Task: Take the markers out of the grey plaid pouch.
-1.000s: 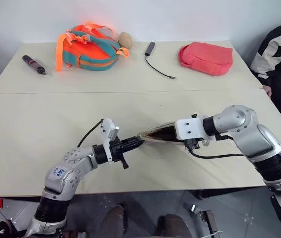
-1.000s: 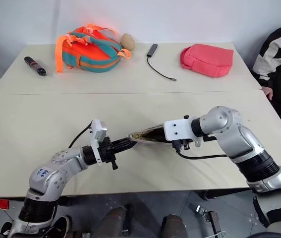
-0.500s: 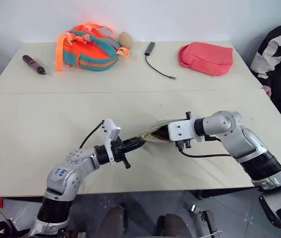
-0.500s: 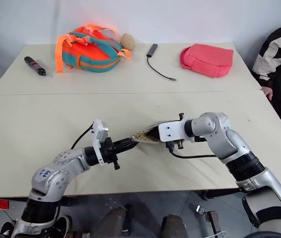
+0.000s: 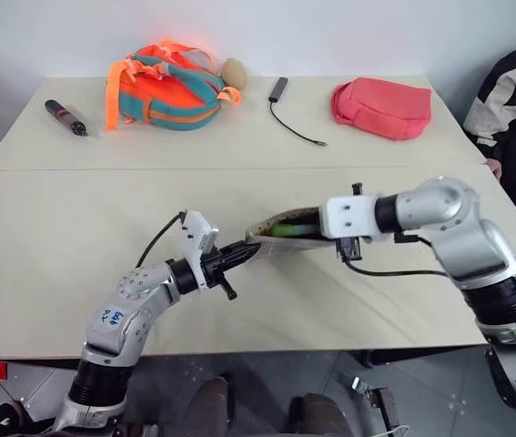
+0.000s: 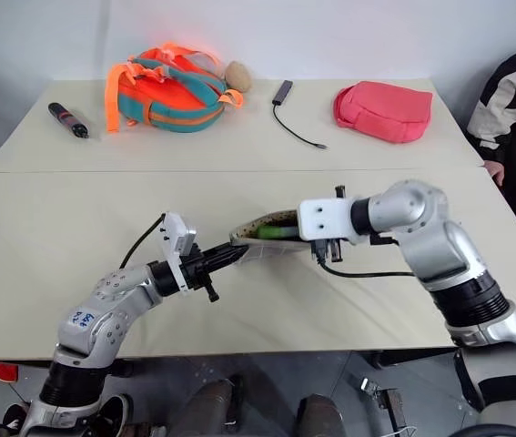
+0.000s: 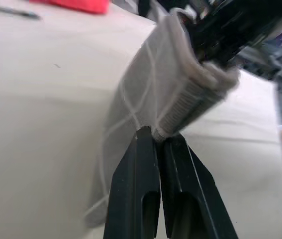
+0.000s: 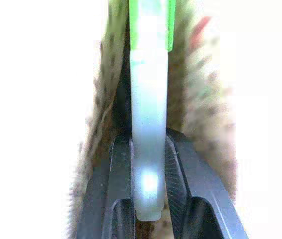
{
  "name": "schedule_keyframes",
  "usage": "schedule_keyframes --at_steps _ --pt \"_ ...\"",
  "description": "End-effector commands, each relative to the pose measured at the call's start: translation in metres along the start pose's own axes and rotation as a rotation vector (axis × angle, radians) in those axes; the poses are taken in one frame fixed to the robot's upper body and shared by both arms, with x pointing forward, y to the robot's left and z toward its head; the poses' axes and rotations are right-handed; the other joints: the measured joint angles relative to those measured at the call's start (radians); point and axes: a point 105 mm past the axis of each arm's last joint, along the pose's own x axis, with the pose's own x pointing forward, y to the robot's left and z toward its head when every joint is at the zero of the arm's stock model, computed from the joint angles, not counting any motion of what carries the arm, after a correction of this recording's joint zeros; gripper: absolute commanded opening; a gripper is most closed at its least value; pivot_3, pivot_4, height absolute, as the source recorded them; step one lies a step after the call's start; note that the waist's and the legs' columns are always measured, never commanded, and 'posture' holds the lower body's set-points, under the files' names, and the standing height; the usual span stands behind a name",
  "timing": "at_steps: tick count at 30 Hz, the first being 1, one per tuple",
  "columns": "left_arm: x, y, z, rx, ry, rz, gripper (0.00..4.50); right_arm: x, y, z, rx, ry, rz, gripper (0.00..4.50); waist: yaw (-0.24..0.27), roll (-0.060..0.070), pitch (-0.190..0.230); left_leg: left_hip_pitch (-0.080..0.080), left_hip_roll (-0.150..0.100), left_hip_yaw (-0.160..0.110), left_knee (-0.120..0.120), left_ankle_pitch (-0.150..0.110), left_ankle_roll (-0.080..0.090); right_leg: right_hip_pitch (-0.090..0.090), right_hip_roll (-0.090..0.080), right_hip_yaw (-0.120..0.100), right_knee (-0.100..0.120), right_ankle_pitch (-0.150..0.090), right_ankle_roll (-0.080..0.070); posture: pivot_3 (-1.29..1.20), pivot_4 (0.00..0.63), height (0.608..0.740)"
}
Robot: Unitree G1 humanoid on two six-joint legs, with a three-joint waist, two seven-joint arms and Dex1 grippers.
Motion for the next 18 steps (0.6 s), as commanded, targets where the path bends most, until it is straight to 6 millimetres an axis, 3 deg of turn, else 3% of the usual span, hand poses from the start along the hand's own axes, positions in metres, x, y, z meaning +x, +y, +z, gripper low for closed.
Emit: schedule_keyframes --at_steps 1,5,11,14,18 --pt "0.001 0.004 0.007 0.054 -0.027 0.025 0.00 -0.013 -0.009 0.012 -0.014 -0.056 -0.036 0.42 0.000 0.000 0.000 0.000 0.000 0.000 0.000 0.000 0.000 0.000 0.000 0.000 0.000 0.000 0.000 0.00 0.150 0.740" --pt "0.000 0.008 0.010 0.074 -0.032 0.040 0.00 -0.022 -0.023 0.032 0.021 -0.177 -0.098 0.42 -0.002 0.000 0.000 0.000 0.000 0.000 0.000 0.000 0.000 0.000 0.000 0.000 0.000 0.000 0.000 0.00 0.150 0.740" --pt "-0.007 0.016 0.006 0.077 -0.018 0.074 0.00 -0.055 -0.044 0.035 0.119 -0.271 -0.194 0.42 -0.001 0.000 0.000 0.000 0.000 0.000 0.000 0.000 0.000 0.000 0.000 0.000 0.000 0.000 0.000 0.00 0.150 0.740" --pt "-0.008 0.018 0.006 0.067 -0.023 0.082 0.00 -0.065 -0.052 0.028 0.147 -0.255 -0.247 0.42 -0.001 0.000 0.000 0.000 0.000 0.000 0.000 0.000 0.000 0.000 0.000 0.000 0.000 0.000 0.000 0.00 0.150 0.740" --pt "-0.006 0.013 0.006 0.059 -0.032 0.059 0.00 -0.086 -0.085 -0.052 0.101 0.147 -0.544 0.42 0.001 0.000 0.000 0.000 0.000 0.004 0.000 0.000 0.000 0.000 0.000 0.000 0.000 0.000 0.000 0.00 0.150 0.740"
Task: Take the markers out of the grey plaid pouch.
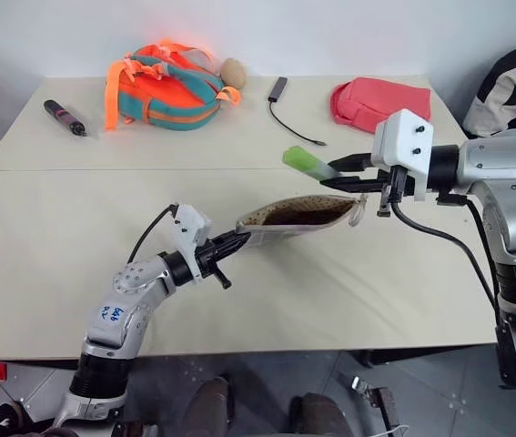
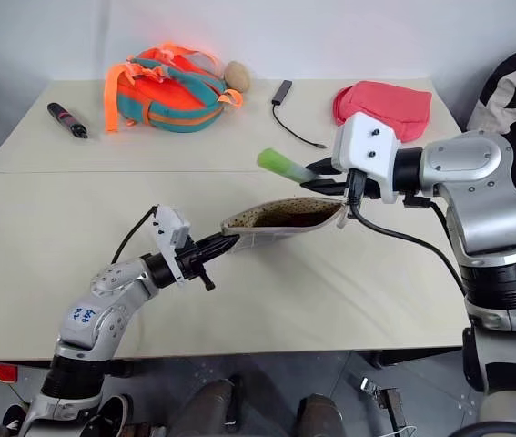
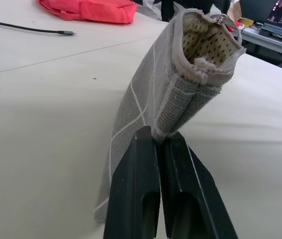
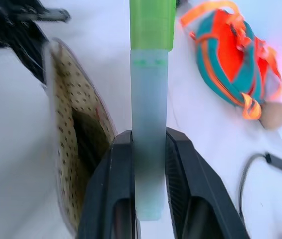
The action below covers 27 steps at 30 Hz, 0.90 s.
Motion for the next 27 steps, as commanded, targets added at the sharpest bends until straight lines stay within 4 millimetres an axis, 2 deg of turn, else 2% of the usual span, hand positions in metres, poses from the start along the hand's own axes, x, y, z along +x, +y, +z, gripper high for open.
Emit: schedule_keyframes --at_steps 1,3,6,7,10,12,17,22,27 --pt "0.000 -0.003 0.004 0.009 -0.020 -0.013 0.00 -0.024 -0.038 -0.056 -0.151 0.294 -0.233 0.42 0.004 0.000 0.000 0.000 0.000 0.003 0.000 0.000 0.000 0.000 0.000 0.000 0.000 0.000 0.000 0.00 0.150 0.740" --pt "0.000 -0.004 0.005 0.005 -0.023 -0.019 0.00 -0.023 -0.028 -0.082 -0.136 0.352 -0.225 0.42 0.003 0.000 0.000 -0.001 0.000 0.004 0.000 0.000 0.000 0.000 0.000 0.000 -0.001 0.000 0.000 0.00 0.150 0.740" --pt "0.000 -0.007 0.006 0.001 -0.029 -0.032 0.00 -0.014 -0.014 -0.107 -0.085 0.374 -0.250 0.42 -0.006 0.000 0.000 0.000 0.001 0.005 -0.001 0.000 0.000 -0.001 0.000 0.000 -0.001 0.000 0.000 0.00 0.150 0.740" --pt "0.000 -0.007 0.007 0.000 -0.031 -0.035 0.00 -0.012 -0.010 -0.111 -0.083 0.379 -0.251 0.42 -0.009 0.000 0.000 0.000 0.001 0.007 -0.001 0.000 0.000 -0.001 0.000 0.000 -0.001 0.000 0.000 0.00 0.150 0.740" --pt "0.000 -0.008 0.007 -0.004 -0.030 -0.036 0.00 0.001 0.017 -0.125 -0.049 0.383 -0.192 0.42 -0.015 0.000 0.000 0.000 0.002 0.007 -0.001 0.000 0.000 -0.002 0.000 0.000 0.000 0.000 0.000 0.00 0.150 0.740" --pt "-0.001 -0.008 0.007 -0.006 -0.030 -0.038 0.00 0.001 0.023 -0.131 -0.055 0.409 -0.172 0.42 -0.015 0.000 0.001 0.000 0.002 0.007 0.000 0.000 0.000 -0.001 0.000 0.000 0.000 0.000 0.000 0.00 0.150 0.740" --pt "-0.002 -0.009 0.007 -0.010 -0.031 -0.041 0.00 -0.003 0.029 -0.139 -0.009 0.446 -0.138 0.42 -0.011 0.000 0.001 0.000 0.001 0.007 0.000 0.000 0.000 -0.001 0.000 0.001 0.000 0.000 0.000 0.00 0.150 0.740" --pt "-0.002 -0.010 0.007 -0.015 -0.034 -0.044 0.00 -0.005 0.029 -0.137 0.001 0.446 -0.138 2.11 -0.004 0.000 0.001 0.000 0.001 0.007 0.000 0.000 0.000 -0.001 0.000 0.001 -0.001 0.000 0.000 0.00 0.150 0.740" --pt "-0.002 -0.011 0.007 -0.017 -0.031 -0.047 0.00 -0.015 -0.003 -0.108 0.034 0.359 -0.221 2.11 -0.002 0.000 0.001 0.000 0.001 0.007 0.000 0.000 0.000 -0.001 0.000 0.001 -0.001 0.000 0.000 0.00 0.150 0.740"
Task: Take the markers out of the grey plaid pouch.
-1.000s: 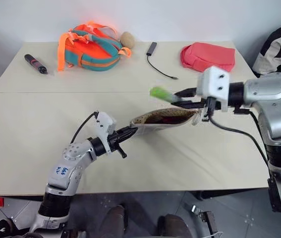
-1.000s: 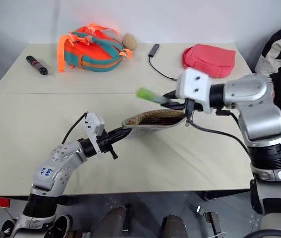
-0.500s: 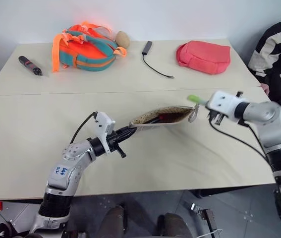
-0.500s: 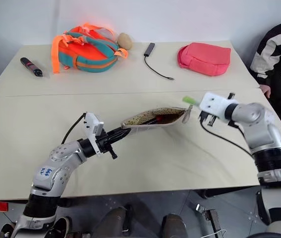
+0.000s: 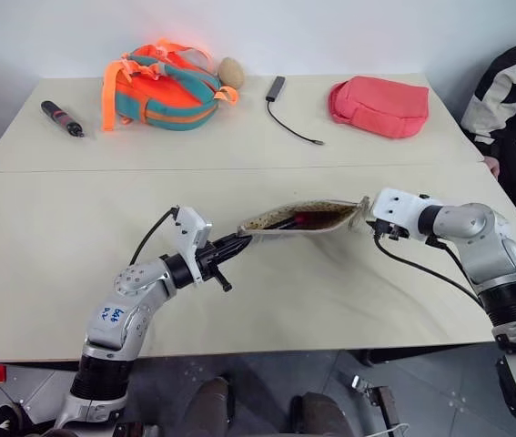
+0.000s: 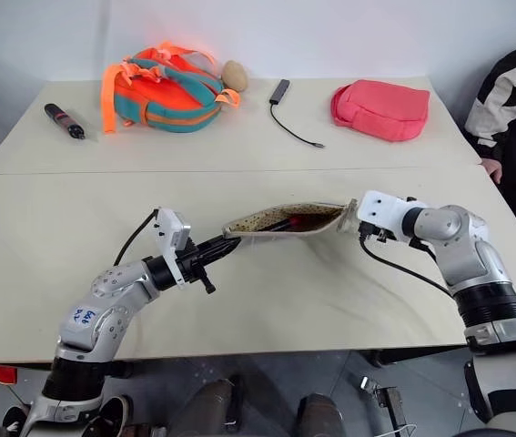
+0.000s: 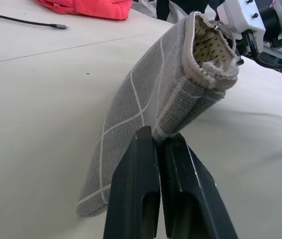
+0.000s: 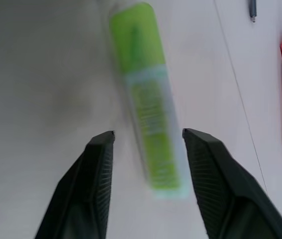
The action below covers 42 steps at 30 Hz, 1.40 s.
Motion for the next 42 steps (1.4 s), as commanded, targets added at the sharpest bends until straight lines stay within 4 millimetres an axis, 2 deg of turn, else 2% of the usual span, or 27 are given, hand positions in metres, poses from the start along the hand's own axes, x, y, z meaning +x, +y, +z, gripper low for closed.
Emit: schedule_keyframes --at_steps 1,2,4,7,9,12,14,17,19,21,25,32,36,42 --pt "-0.002 -0.007 0.010 0.019 -0.037 -0.024 0.00 -0.030 -0.049 0.032 0.001 -0.105 -0.126 2.11 -0.001 0.000 0.000 0.000 0.000 0.000 0.000 0.000 0.000 0.000 0.000 0.000 0.000 0.000 0.000 0.00 0.150 0.740" --pt "-0.002 -0.006 0.010 0.018 -0.037 -0.024 0.00 -0.034 -0.056 0.038 0.006 -0.126 -0.139 2.11 -0.001 0.000 0.000 0.000 0.000 0.000 0.000 0.000 0.000 0.000 0.000 0.000 0.000 0.000 0.000 0.00 0.150 0.740" --pt "-0.002 -0.006 0.010 0.018 -0.037 -0.024 0.00 -0.043 -0.072 0.063 0.026 -0.232 -0.175 2.11 -0.001 0.000 0.000 0.000 0.000 0.000 0.000 0.000 0.000 0.000 0.000 0.000 0.000 0.000 0.000 0.00 0.150 0.740" --pt "0.000 -0.007 0.010 0.016 -0.037 -0.031 0.00 -0.047 -0.073 0.098 0.047 -0.395 -0.133 2.11 0.000 0.000 0.000 0.000 0.000 0.000 0.000 0.000 0.000 0.000 0.000 0.000 0.000 0.000 0.000 0.00 0.150 0.740" --pt "0.001 -0.006 0.010 0.011 -0.041 -0.032 0.00 -0.048 -0.056 0.123 0.026 -0.502 -0.044 2.11 0.000 0.000 0.000 0.000 0.000 0.000 0.000 0.000 0.000 0.000 0.000 0.000 0.000 0.000 0.000 0.00 0.150 0.740" --pt "0.002 -0.006 0.011 0.014 -0.044 -0.032 0.00 -0.052 -0.016 0.154 0.004 -0.632 0.139 2.11 0.001 0.000 0.000 0.000 0.000 0.000 0.000 0.000 0.000 0.000 0.000 0.000 0.000 0.000 0.000 0.00 0.150 0.740" --pt "0.003 -0.006 0.012 0.022 -0.044 -0.030 0.00 -0.054 -0.001 0.163 -0.009 -0.673 0.194 2.11 0.003 0.000 0.000 0.000 0.000 -0.001 0.000 0.000 0.000 0.000 0.000 0.000 0.000 0.000 0.000 0.00 0.150 0.740" --pt "0.003 -0.005 0.013 0.018 -0.052 -0.024 0.00 -0.048 0.022 0.156 -0.060 -0.634 0.261 2.11 0.004 0.000 0.000 -0.001 0.000 -0.001 0.000 -0.001 0.001 0.000 0.000 0.000 0.000 0.001 0.001 0.00 0.150 0.740" --pt "0.003 -0.005 0.014 0.018 -0.053 -0.021 0.00 -0.045 0.027 0.152 -0.072 -0.616 0.275 1.94 0.004 0.000 0.000 -0.001 -0.001 -0.001 0.000 -0.001 0.001 0.000 0.000 0.000 -0.001 0.001 0.001 0.00 0.150 0.740" --pt "0.003 -0.005 0.014 0.019 -0.053 -0.020 0.00 -0.046 0.026 0.152 -0.083 -0.617 0.272 1.50 0.002 0.000 0.000 0.000 -0.001 0.000 0.000 -0.001 0.001 0.000 0.000 0.001 0.000 0.001 0.001 0.00 0.150 0.740" --pt "0.002 -0.005 0.014 0.019 -0.052 -0.023 0.00 -0.045 0.032 0.148 -0.131 -0.597 0.291 0.20 0.000 0.000 0.000 0.000 0.000 0.000 0.000 -0.001 0.001 -0.001 0.000 0.001 0.000 0.001 0.001 0.00 0.150 0.740" --pt "0.003 -0.007 0.014 0.012 -0.051 -0.035 0.00 -0.035 0.036 0.127 -0.230 -0.492 0.287 0.20 0.001 0.000 0.000 0.000 0.000 0.000 0.000 -0.001 0.001 0.000 0.000 0.001 0.000 0.001 0.001 0.00 0.150 0.740" --pt "0.008 -0.017 0.023 -0.069 -0.067 -0.097 0.00 -0.028 0.035 0.110 -0.383 -0.365 0.311 0.20 0.003 0.000 0.000 0.000 0.000 0.000 0.000 -0.001 0.001 0.000 0.000 0.001 0.000 0.001 0.001 0.00 0.150 0.740" --pt "0.006 -0.034 0.030 -0.258 -0.037 -0.242 0.00 -0.034 0.030 0.116 -0.425 -0.316 0.423 0.20 -0.003 0.000 0.000 0.000 0.001 -0.001 0.000 -0.001 0.001 -0.001 0.001 0.002 0.000 0.001 0.001 0.00 0.150 0.740"
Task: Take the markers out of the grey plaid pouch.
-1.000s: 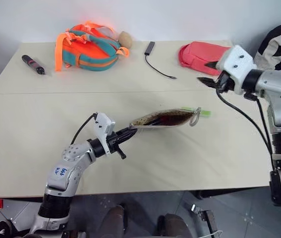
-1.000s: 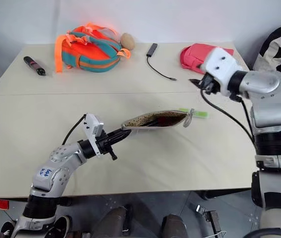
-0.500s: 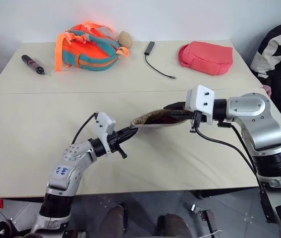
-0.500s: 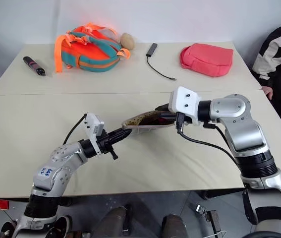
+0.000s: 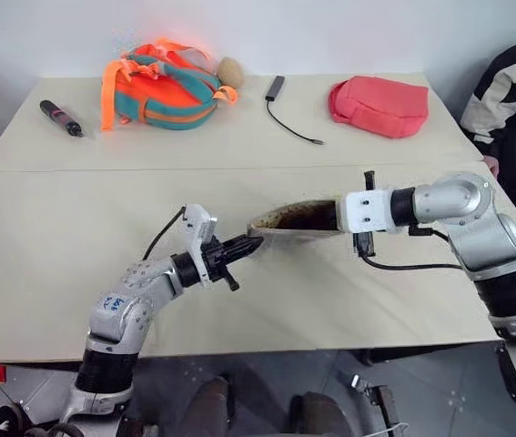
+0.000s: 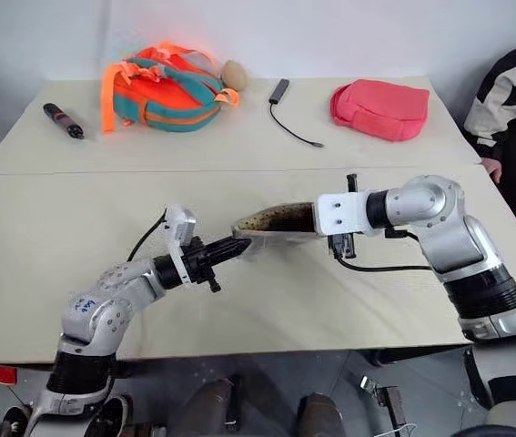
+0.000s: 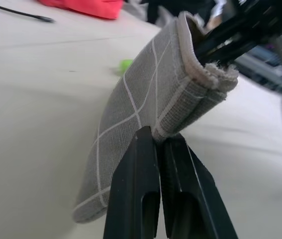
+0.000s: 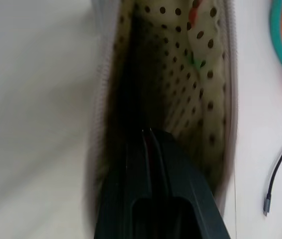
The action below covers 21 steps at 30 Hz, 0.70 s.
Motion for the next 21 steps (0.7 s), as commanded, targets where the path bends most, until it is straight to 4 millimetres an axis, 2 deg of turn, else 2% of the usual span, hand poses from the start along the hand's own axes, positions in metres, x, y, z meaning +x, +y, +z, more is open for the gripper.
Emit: schedule_keyframes --at_steps 1,6,9,13,16,20,21 --pt "-0.004 -0.017 0.016 -0.065 -0.027 -0.104 0.00 -0.009 -0.004 0.007 -0.019 0.018 0.060 0.20 0.000 0.000 0.000 0.000 0.000 0.000 0.000 0.000 0.000 0.000 0.000 0.000 0.000 0.000 0.000 0.00 0.150 0.740" --pt "-0.008 -0.017 0.014 -0.181 -0.006 -0.122 0.00 -0.009 0.003 0.013 0.024 0.036 0.136 0.20 0.002 0.000 0.000 0.000 0.000 -0.002 0.001 0.000 0.000 0.001 0.000 0.000 0.000 0.000 0.000 0.00 0.150 0.740" --pt "-0.010 -0.015 0.001 -0.151 0.061 -0.088 0.00 0.006 0.029 0.006 0.034 0.067 0.226 0.20 0.006 0.000 0.000 0.000 0.000 -0.003 0.001 0.000 0.000 0.001 0.000 0.000 -0.001 0.000 0.000 0.00 0.150 0.740" --pt "-0.008 -0.012 0.002 -0.117 0.037 -0.053 0.00 0.020 0.036 0.001 0.025 0.077 0.220 0.20 0.005 -0.001 0.000 0.000 -0.001 -0.003 0.001 0.000 0.000 0.002 0.000 0.000 -0.002 0.000 0.000 0.00 0.150 0.740" --pt "-0.008 -0.010 0.000 -0.106 0.031 -0.038 0.00 0.023 0.032 -0.001 0.043 0.081 0.191 0.74 0.005 -0.001 0.000 0.000 0.000 -0.003 0.002 0.000 0.000 0.002 0.001 0.000 -0.001 0.000 0.000 0.00 0.150 0.740" --pt "-0.007 -0.011 -0.001 -0.111 0.030 -0.040 0.00 0.026 0.027 -0.001 -0.022 0.093 0.148 2.01 0.004 -0.001 0.000 0.000 0.000 -0.003 0.002 0.000 -0.001 0.002 0.001 0.000 -0.002 0.000 0.000 0.00 0.150 0.740" --pt "-0.007 -0.011 -0.001 -0.111 0.031 -0.041 0.00 0.027 0.028 -0.001 -0.027 0.091 0.153 2.01 0.004 -0.001 0.000 0.000 0.000 -0.003 0.002 0.000 -0.001 0.002 0.001 0.000 -0.001 0.000 0.000 0.00 0.150 0.740"
